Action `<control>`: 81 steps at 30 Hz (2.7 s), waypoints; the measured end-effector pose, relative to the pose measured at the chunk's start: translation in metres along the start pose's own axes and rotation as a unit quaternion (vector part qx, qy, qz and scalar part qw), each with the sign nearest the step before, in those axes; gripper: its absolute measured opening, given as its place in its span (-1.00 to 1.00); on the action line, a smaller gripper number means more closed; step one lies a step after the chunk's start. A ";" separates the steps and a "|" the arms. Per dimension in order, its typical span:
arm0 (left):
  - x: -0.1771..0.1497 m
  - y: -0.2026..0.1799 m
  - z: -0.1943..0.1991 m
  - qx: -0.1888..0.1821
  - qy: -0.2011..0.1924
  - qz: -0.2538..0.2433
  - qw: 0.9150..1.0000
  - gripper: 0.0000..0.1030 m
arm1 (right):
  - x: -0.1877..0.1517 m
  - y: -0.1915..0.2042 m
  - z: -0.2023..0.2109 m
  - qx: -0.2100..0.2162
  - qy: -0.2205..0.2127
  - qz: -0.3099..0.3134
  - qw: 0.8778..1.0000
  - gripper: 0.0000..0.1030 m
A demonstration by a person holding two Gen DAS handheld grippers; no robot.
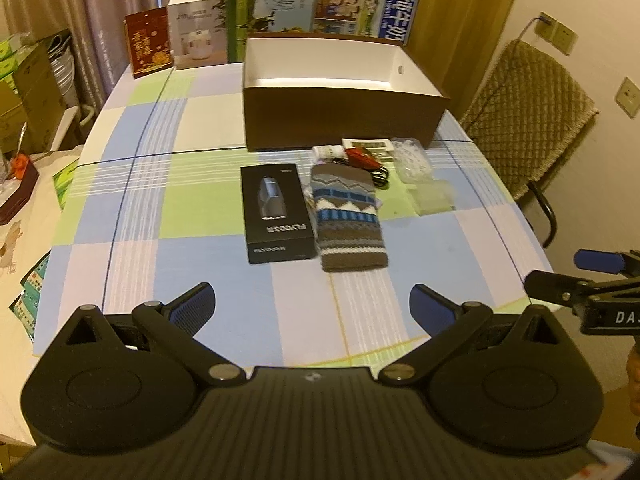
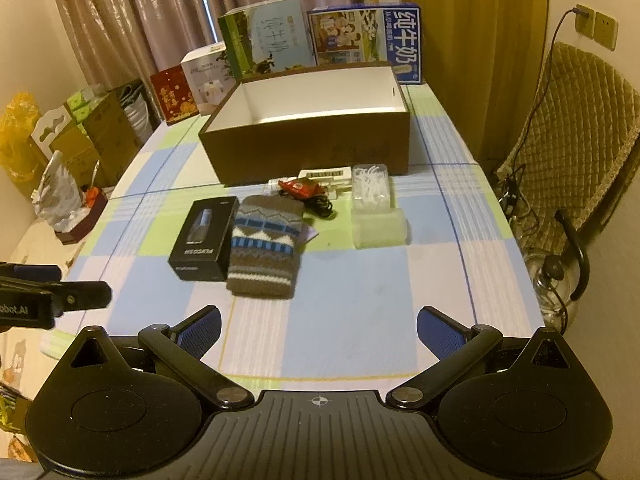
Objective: Organize objects
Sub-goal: 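Grasp the clear plastic cup with the right tool while the left tool approaches the black box, then grasp the black FLYCO box with the left tool while the right tool holds the cup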
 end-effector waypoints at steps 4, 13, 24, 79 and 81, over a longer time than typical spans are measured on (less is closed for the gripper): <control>0.008 0.005 -0.012 0.012 0.003 0.009 1.000 0.98 | 0.004 -0.014 -0.013 0.004 0.002 -0.005 1.000 0.97; 0.024 0.018 -0.050 0.048 0.013 0.033 0.998 0.98 | 0.018 -0.050 -0.051 -0.005 0.004 -0.003 1.000 0.97; 0.036 0.031 -0.099 0.084 0.013 0.067 0.994 0.98 | 0.033 -0.081 -0.105 -0.011 -0.007 0.013 1.000 0.96; 0.070 0.040 -0.231 0.145 0.060 0.071 0.985 0.81 | 0.030 -0.132 -0.211 -0.016 0.057 0.019 0.998 0.34; 0.072 0.041 -0.236 0.143 0.064 0.069 0.985 0.78 | 0.030 -0.131 -0.211 -0.017 0.057 0.018 0.998 0.34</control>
Point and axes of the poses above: each gripper's, at about its wrist camera, not at the fingertips, and z roughly against the way its jaws point, y to its left, x to its top, the point moved 9 cm from there along -z, roughly the way its jaws point, and after that the axes turned 9 degrees about z, right-handed, at the moved point
